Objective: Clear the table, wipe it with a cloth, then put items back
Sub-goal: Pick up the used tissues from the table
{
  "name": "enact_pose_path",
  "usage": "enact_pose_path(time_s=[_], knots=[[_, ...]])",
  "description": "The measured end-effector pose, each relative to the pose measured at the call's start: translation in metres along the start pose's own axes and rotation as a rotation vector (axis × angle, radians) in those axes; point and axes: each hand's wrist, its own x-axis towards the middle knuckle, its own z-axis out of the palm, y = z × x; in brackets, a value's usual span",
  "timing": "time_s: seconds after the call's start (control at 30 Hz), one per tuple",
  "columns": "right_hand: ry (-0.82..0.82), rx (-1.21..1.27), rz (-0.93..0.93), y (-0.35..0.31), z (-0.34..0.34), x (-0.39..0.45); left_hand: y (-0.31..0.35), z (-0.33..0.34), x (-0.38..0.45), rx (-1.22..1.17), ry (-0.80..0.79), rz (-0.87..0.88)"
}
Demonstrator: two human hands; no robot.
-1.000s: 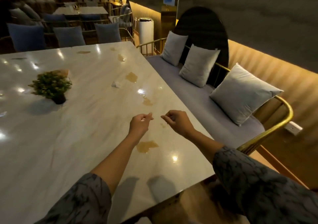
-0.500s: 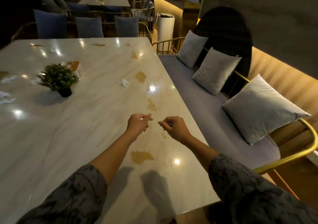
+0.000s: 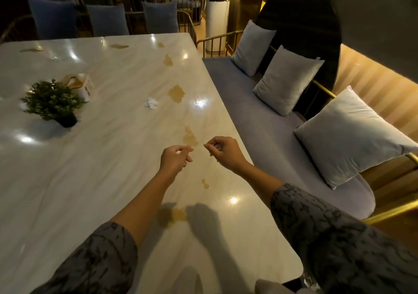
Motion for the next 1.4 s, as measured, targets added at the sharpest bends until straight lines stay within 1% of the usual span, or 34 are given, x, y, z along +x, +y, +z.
enact_pose_path(time_s=[0.17,0.33,0.47,0.57,0.67,0.8,0.87,0.97,1.03,1.07,1.2,1.4], knots=[[-0.102,0.045,-0.022,0.034,-0.018,0.028,0.009,0.031,0.009,0.001,0.117,-0.041],[-0.232,0.034,-0.16,0.054,-0.052,0.061,0.027,0.067,0.013,-0.105,0.296,-0.096],[-0.248,0.063,-0.226,0.06,-0.066,0.093,0.043,0.088,0.013,-0.186,0.414,-0.109],[-0.274,0.128,-0.229,0.055,-0.062,0.103,0.048,0.088,0.004,-0.149,0.502,-0.073],[-0.349,0.172,-0.252,0.044,-0.049,0.102,0.042,0.075,-0.01,-0.046,0.6,-0.034],[-0.431,0.168,-0.312,0.021,-0.023,0.1,0.029,0.038,-0.03,0.106,0.692,-0.034],[-0.461,0.143,-0.354,0.005,-0.007,0.095,0.022,0.018,-0.044,0.194,0.726,-0.033],[-0.501,0.074,-0.431,-0.017,0.021,0.087,0.006,-0.009,-0.063,0.412,0.764,-0.062],[-0.523,0.04,-0.475,-0.03,0.039,0.079,-0.003,-0.023,-0.072,0.489,0.78,-0.083],[-0.538,0.047,-0.486,-0.033,0.047,0.075,-0.008,-0.028,-0.075,0.478,0.785,-0.092],[-0.645,0.115,-0.488,-0.04,0.07,0.064,-0.016,-0.03,-0.087,0.312,0.857,-0.162],[-0.8,0.2,-0.484,-0.029,0.097,0.097,-0.016,-0.012,-0.069,0.295,0.913,-0.353]])
